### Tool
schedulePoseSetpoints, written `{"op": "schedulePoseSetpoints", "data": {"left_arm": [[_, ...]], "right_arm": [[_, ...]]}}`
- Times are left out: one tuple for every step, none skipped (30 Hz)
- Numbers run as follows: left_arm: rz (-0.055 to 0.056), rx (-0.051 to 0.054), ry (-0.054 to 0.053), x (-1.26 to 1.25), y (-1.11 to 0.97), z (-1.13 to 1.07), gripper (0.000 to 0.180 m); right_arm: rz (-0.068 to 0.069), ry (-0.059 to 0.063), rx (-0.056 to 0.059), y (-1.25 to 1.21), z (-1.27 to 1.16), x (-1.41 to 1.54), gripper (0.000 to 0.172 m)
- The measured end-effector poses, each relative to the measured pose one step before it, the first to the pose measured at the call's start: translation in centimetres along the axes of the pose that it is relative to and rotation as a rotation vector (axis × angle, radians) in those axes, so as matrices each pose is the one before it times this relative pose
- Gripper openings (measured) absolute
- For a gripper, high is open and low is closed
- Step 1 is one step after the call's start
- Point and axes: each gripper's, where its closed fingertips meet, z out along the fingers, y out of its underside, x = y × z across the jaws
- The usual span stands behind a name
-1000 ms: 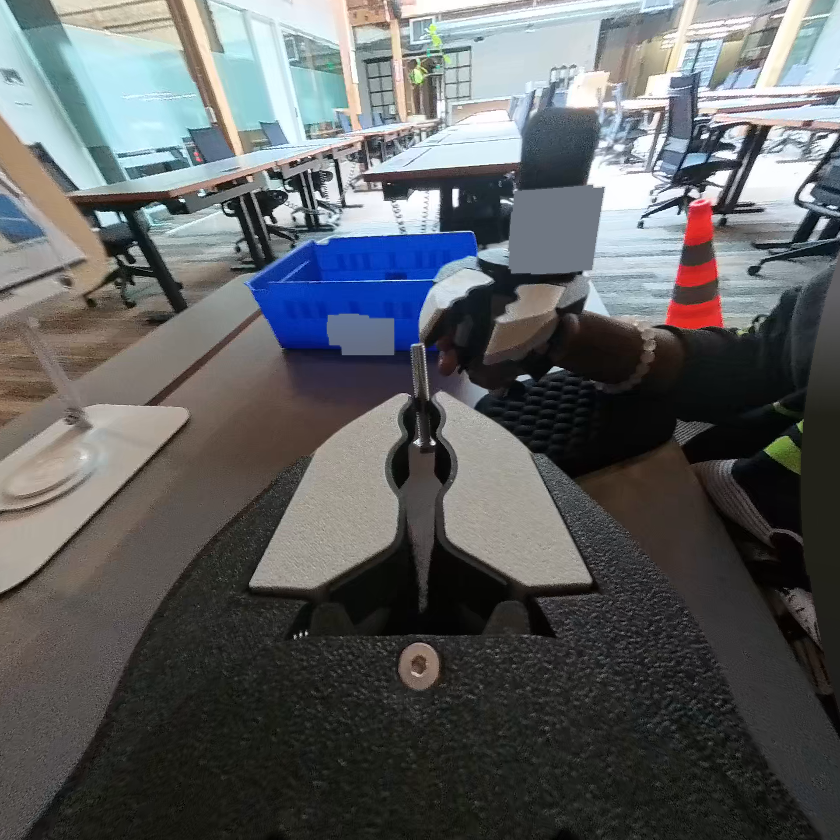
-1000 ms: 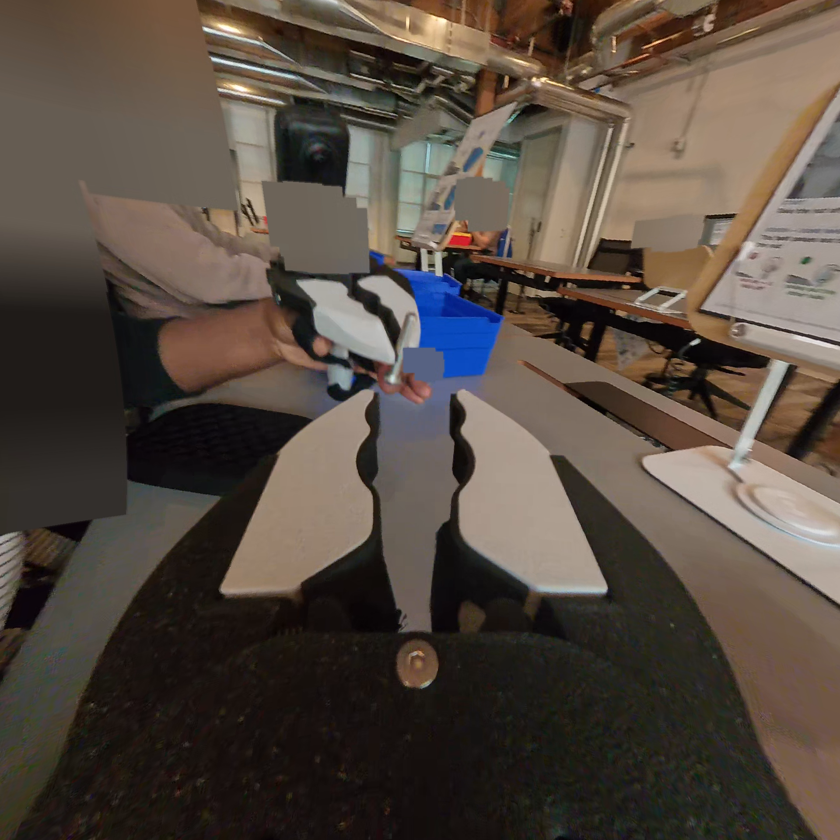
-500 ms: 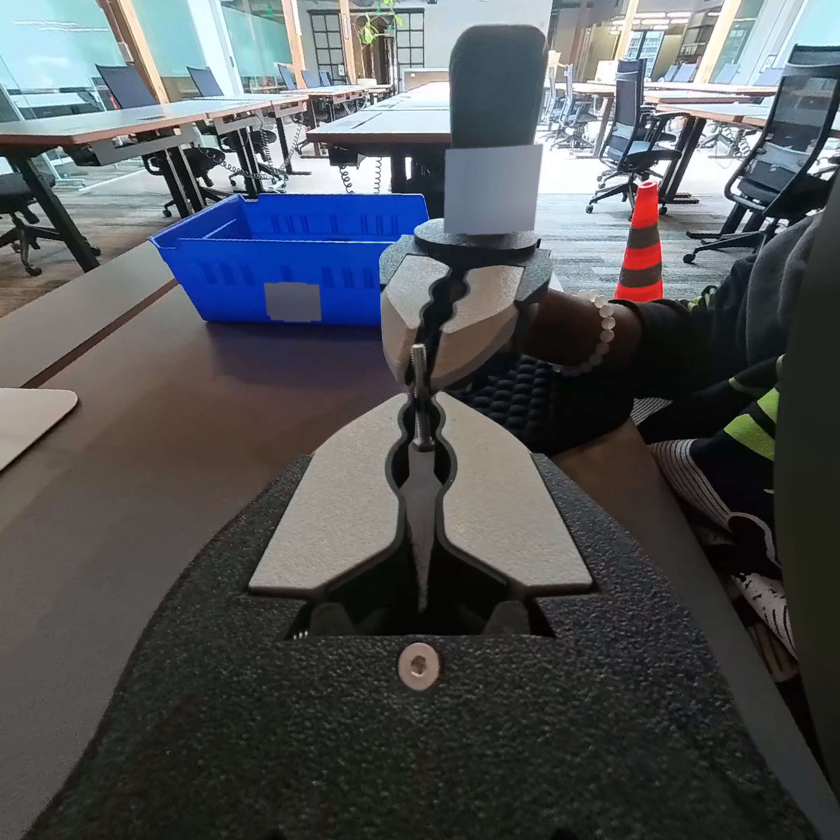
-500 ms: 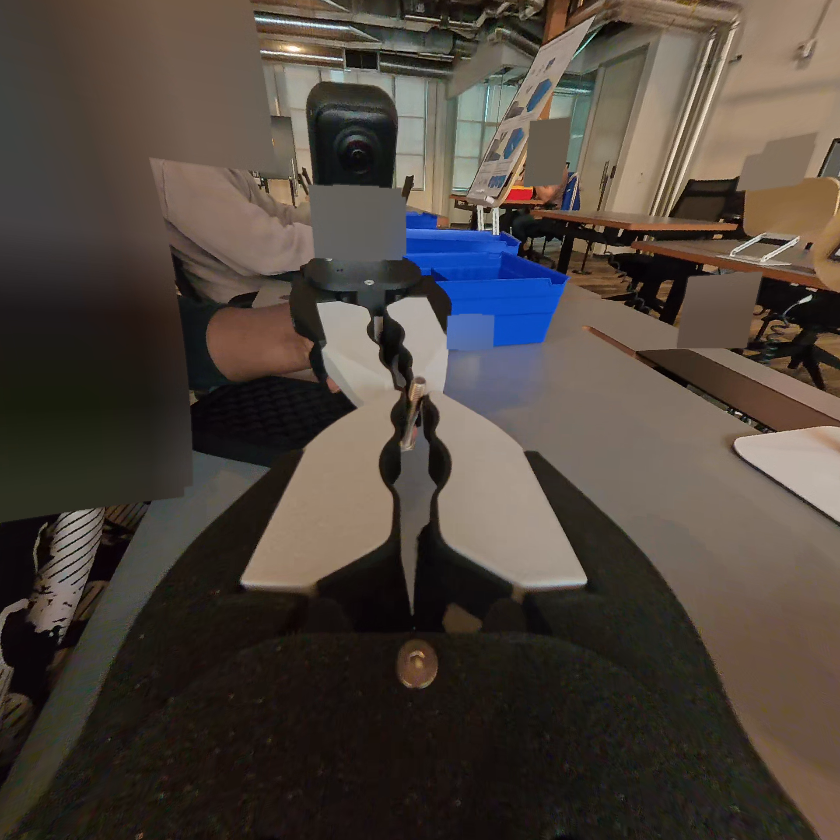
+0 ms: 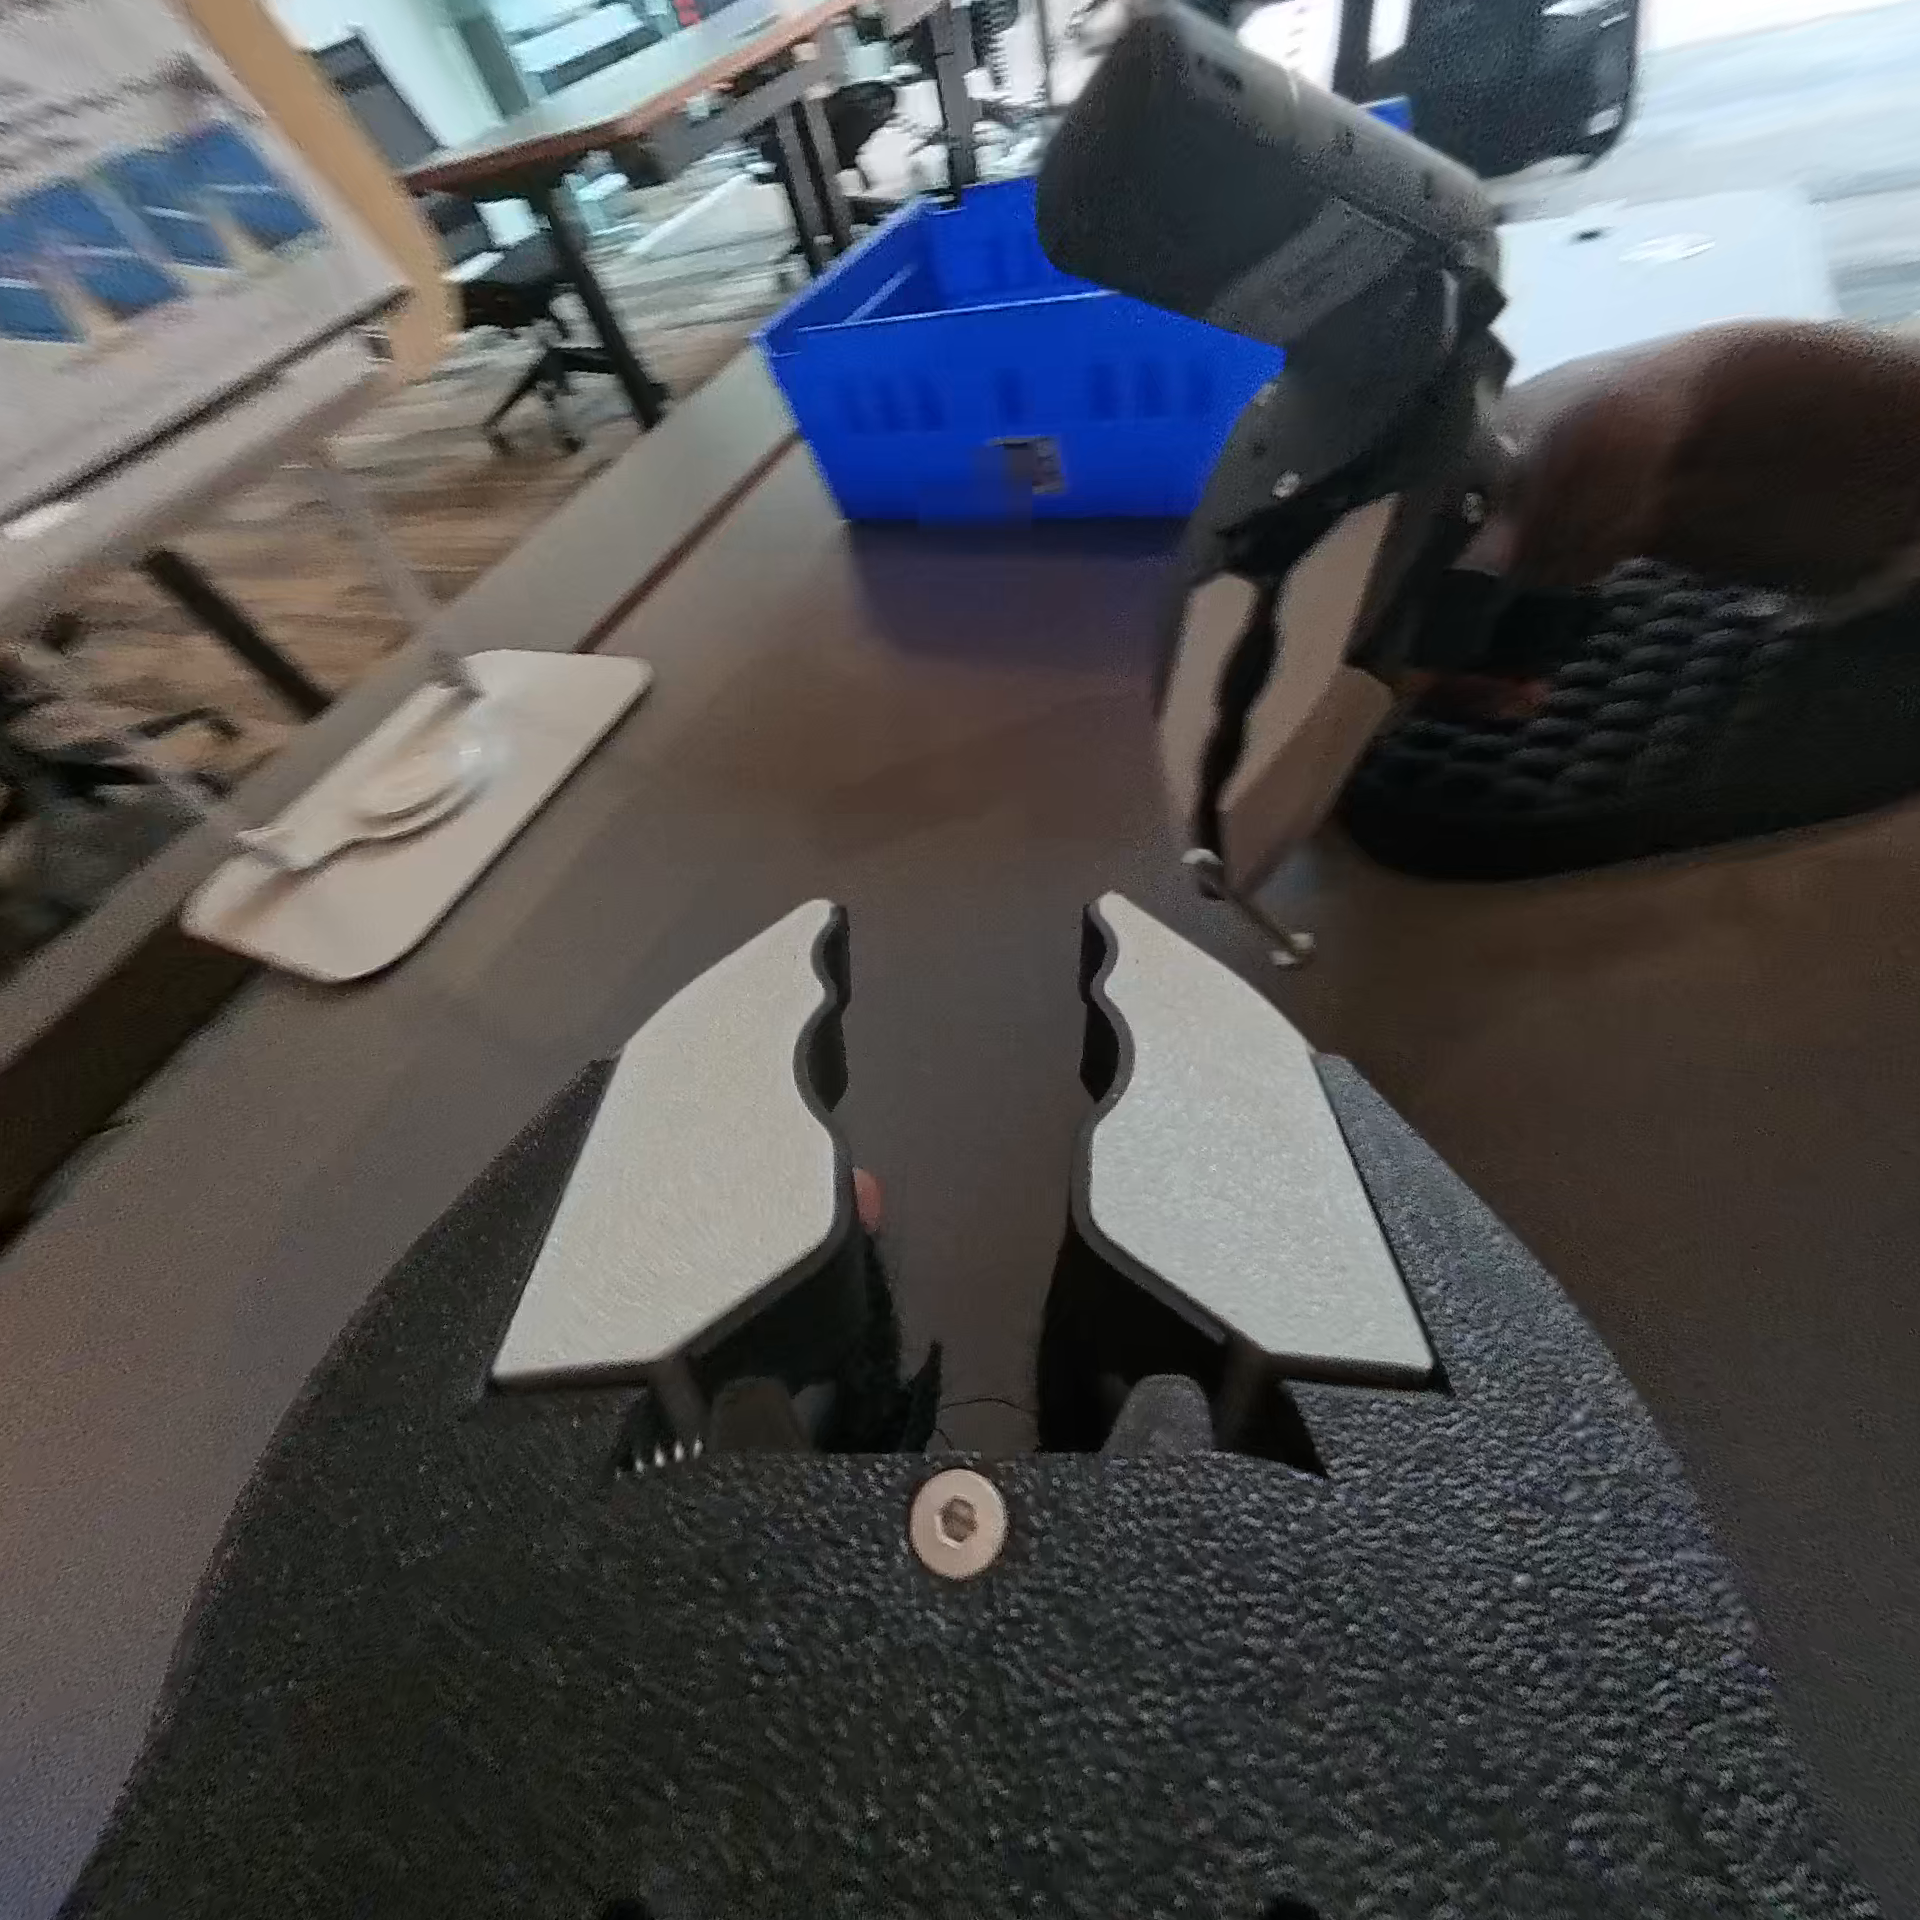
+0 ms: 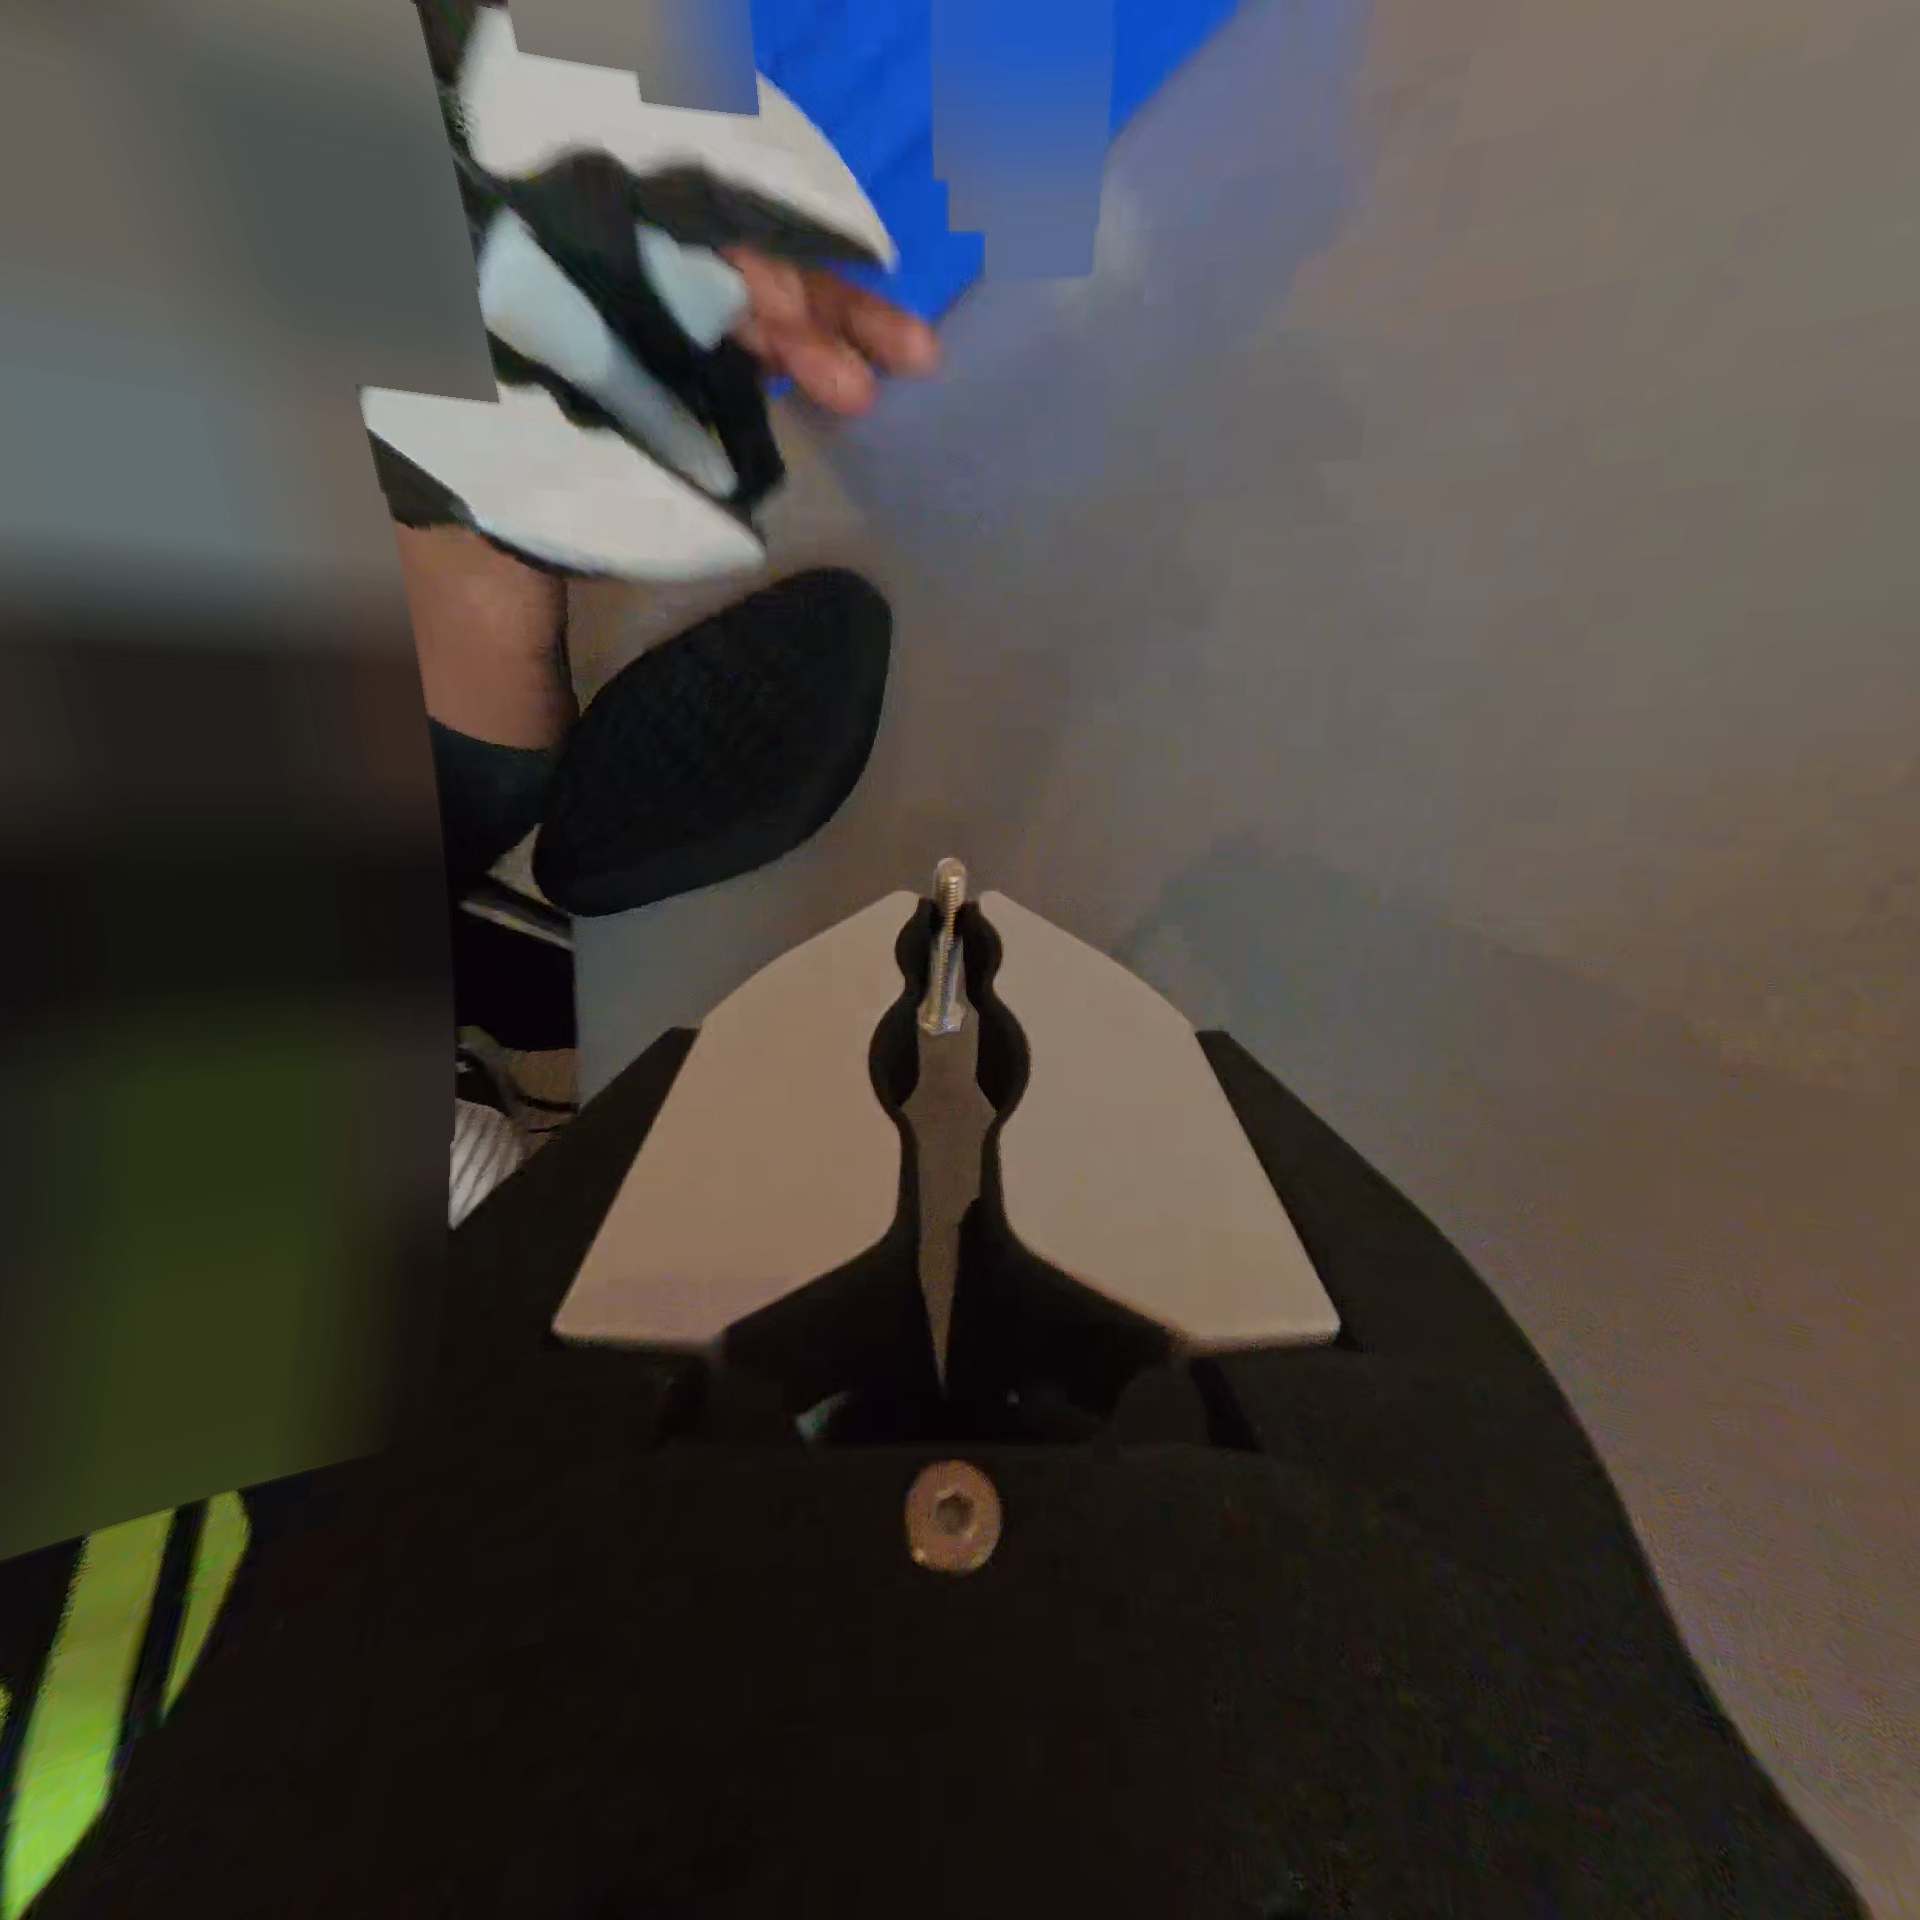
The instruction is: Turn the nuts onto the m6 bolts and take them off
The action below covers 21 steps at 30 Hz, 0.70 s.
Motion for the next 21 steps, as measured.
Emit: {"op": "schedulePoseSetpoints", "data": {"left_arm": [[0.0154,-0.0038,-0.0532,-0.774,0.145,-0.849,0.042],[0.0126,0.0009,-0.0471,-0.710,0.123,-0.846,0.042],[0.0072,0.0032,-0.0409,-0.632,0.117,-0.821,0.042],[0.0015,0.0040,-0.0352,-0.582,0.099,-0.791,0.042],[-0.0028,0.0049,-0.0290,-0.483,0.092,-0.748,0.042],[-0.0040,0.0075,-0.0219,-0.392,0.059,-0.719,0.042],[-0.0039,0.0100,-0.0170,-0.304,0.022,-0.684,0.042],[-0.0051,0.0106,-0.0149,-0.266,0.021,-0.629,0.042],[-0.0055,0.0084,-0.0120,-0.224,0.059,-0.564,0.041],[-0.0049,0.0056,-0.0089,-0.181,0.094,-0.494,0.041],[-0.0046,0.0043,-0.0081,-0.176,0.121,-0.428,0.041],[-0.0046,0.0053,-0.0084,-0.174,0.109,-0.355,0.041],[-0.0046,0.0075,-0.0067,-0.150,0.087,-0.296,0.041],[-0.0058,0.0087,-0.0043,-0.124,0.061,-0.239,0.041],[-0.0065,0.0089,-0.0011,-0.081,0.054,-0.177,0.041],[-0.0072,0.0073,-0.0003,-0.052,0.047,-0.138,0.041],[-0.0076,0.0034,-0.0020,-0.083,0.066,-0.101,0.041],[-0.0039,0.0012,-0.0011,-0.051,0.062,-0.079,0.041],[-0.0001,0.0006,0.0003,-0.026,0.056,-0.067,0.041],[0.0010,-0.0006,0.0010,-0.016,0.052,-0.035,0.042],[0.0005,-0.0003,0.0013,0.007,0.032,-0.031,0.042]], "right_arm": [[0.0485,-0.0081,-0.0222,0.451,0.483,0.109,0.005],[0.0371,-0.0040,-0.0120,0.269,0.467,0.155,0.005],[0.0328,-0.0026,-0.0104,0.204,0.455,0.170,0.005],[0.0300,0.0013,-0.0141,0.213,0.408,0.246,0.005],[0.0270,0.0082,-0.0147,0.161,0.332,0.323,0.005],[0.0211,0.0100,-0.0098,0.058,0.219,0.300,0.005],[0.0154,0.0039,-0.0055,-0.031,0.131,0.142,0.005],[0.0117,0.0018,-0.0057,-0.014,0.070,0.064,0.005],[0.0067,0.0058,-0.0068,0.008,0.050,0.092,0.005],[0.0018,0.0089,-0.0105,0.082,0.054,0.123,0.005],[-0.0011,0.0094,-0.0112,0.127,0.061,0.126,0.005],[0.0005,0.0056,-0.0077,0.075,0.093,0.093,0.005],[0.0037,0.0017,-0.0034,0.025,0.100,0.033,0.005],[0.0027,0.0012,-0.0026,-0.013,0.109,0.020,0.005],[-0.0024,0.0053,-0.0047,0.008,0.088,0.074,0.005],[-0.0063,0.0089,-0.0051,0.012,0.073,0.099,0.005],[-0.0051,0.0080,-0.0047,0.004,0.058,0.078,0.005],[-0.0036,0.0063,-0.0030,-0.031,0.036,0.068,0.005],[-0.0015,0.0076,0.0015,-0.077,0.021,0.099,0.006],[-0.0010,0.0082,0.0017,-0.068,0.004,0.110,0.006],[-0.0019,0.0061,0.0012,-0.041,0.010,0.081,0.006]]}}
